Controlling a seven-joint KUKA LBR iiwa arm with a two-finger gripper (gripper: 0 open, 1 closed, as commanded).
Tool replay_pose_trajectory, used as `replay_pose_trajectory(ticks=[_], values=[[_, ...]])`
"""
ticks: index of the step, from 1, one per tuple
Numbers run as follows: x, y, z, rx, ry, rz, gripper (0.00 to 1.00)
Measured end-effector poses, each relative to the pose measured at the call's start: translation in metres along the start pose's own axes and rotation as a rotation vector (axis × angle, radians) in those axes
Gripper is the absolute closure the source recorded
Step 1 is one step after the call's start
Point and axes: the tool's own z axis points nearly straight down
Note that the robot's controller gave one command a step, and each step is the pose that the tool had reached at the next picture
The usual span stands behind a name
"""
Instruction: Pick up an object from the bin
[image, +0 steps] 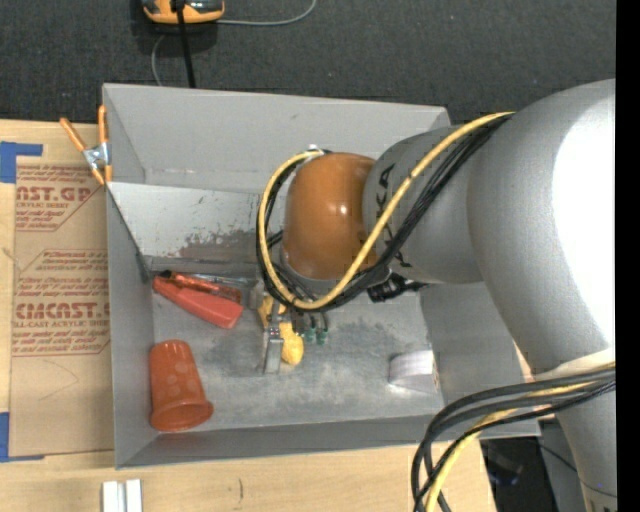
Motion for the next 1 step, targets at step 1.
replay_pose_trajectory(ticks=[1], values=[[-0.0039,-0.0202,-0.0021,0.001,-0.002,-0.182,0.00]])
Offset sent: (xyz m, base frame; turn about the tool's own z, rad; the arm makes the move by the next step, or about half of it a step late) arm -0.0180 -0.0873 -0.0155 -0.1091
